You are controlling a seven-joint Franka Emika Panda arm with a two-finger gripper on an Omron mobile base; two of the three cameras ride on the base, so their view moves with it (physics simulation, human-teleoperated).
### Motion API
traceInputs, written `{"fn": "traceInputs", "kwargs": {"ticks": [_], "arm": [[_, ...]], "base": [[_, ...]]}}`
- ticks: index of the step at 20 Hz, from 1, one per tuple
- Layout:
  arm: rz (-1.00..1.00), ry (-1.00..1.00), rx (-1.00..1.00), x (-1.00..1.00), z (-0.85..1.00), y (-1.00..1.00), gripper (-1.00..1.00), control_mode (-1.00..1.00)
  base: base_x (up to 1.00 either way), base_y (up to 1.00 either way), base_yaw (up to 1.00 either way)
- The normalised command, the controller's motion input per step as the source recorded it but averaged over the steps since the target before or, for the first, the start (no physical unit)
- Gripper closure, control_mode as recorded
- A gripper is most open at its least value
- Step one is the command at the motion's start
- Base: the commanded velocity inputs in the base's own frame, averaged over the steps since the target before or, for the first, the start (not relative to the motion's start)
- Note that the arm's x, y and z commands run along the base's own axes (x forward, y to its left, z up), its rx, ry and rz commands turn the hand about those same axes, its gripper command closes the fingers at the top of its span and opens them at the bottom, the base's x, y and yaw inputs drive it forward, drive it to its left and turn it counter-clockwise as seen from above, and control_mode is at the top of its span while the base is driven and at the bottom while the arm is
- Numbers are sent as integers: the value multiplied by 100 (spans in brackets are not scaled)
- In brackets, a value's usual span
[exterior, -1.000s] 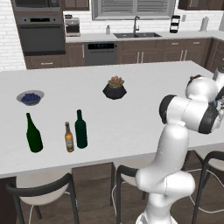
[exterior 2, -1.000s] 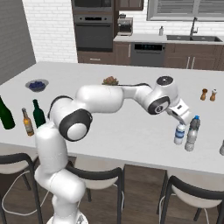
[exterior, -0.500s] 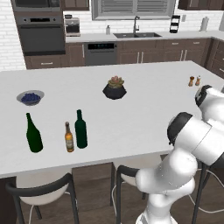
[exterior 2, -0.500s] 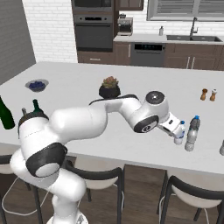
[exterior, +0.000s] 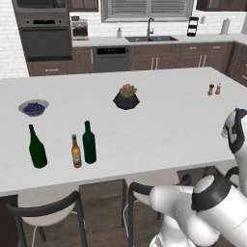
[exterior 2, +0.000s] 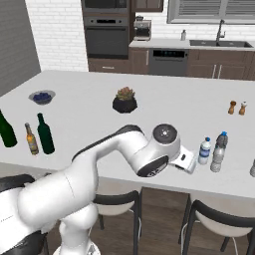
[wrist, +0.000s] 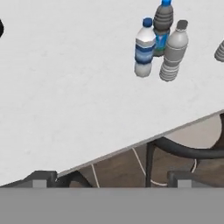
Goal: Move the plastic bottles in the middle to the plastics group, and the glass bottles in the middle to the glass group.
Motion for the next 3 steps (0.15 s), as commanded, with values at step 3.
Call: {"fn": "traceInputs", "kwargs": {"ticks": [3], "arm": [[21,-14,0,-89,26,30,-100,-100]], "base": [[0,0,0]]}}
